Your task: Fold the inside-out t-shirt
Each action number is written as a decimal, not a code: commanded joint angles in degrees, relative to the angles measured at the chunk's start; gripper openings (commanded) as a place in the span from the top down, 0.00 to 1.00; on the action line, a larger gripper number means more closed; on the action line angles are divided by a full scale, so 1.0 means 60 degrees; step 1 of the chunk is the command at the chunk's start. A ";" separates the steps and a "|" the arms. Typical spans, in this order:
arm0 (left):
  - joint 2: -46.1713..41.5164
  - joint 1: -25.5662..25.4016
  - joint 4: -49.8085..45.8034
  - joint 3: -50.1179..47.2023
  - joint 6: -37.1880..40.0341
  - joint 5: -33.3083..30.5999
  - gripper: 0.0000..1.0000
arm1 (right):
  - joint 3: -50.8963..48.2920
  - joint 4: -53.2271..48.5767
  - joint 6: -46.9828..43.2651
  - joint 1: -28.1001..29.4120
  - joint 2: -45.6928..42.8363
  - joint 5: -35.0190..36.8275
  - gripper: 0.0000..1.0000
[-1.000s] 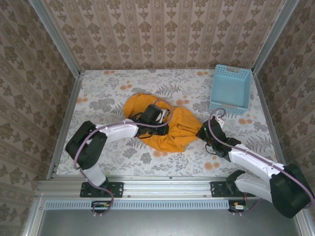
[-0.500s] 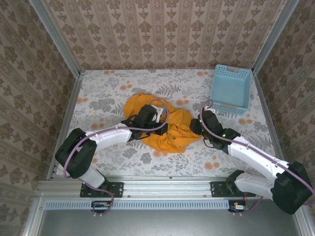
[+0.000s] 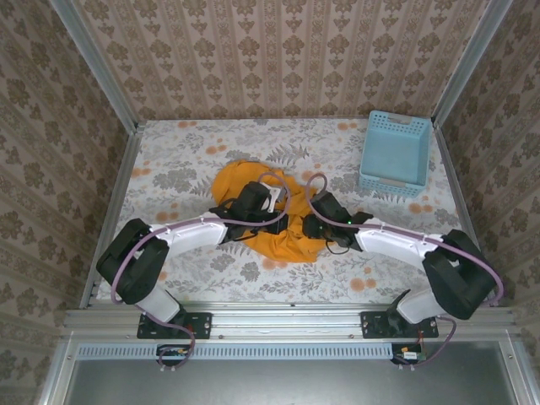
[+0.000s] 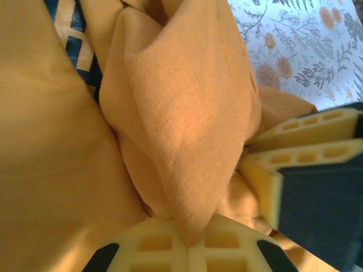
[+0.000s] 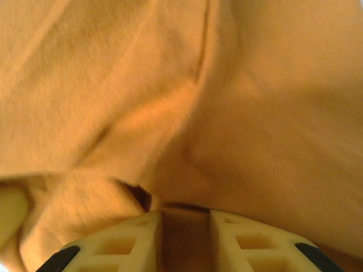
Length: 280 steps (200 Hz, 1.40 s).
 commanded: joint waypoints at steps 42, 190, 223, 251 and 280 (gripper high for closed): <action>0.0069 -0.0289 0.0291 -0.0220 0.0425 0.0127 1.00 | 0.1383 0.0471 -0.0510 -0.0755 0.1694 0.0488 0.73; 0.0396 -0.0517 0.0559 -0.0458 0.0588 -0.0017 0.98 | 0.1157 0.0186 -0.0684 -0.0822 0.1760 -0.0301 0.72; 0.0420 -0.0540 0.0488 -0.0459 0.0586 -0.0138 0.97 | 0.1187 -0.0050 -0.0820 -0.0725 0.1512 -0.0121 0.82; 0.0424 -0.0551 0.0460 -0.0435 0.0561 -0.0224 0.94 | 0.1125 -0.0215 -0.0832 -0.0652 0.1346 -0.0055 0.93; 0.0437 -0.0555 0.0321 -0.0328 0.0607 -0.0360 0.91 | 0.0954 -0.0469 -0.0828 -0.0591 0.0860 0.0172 0.99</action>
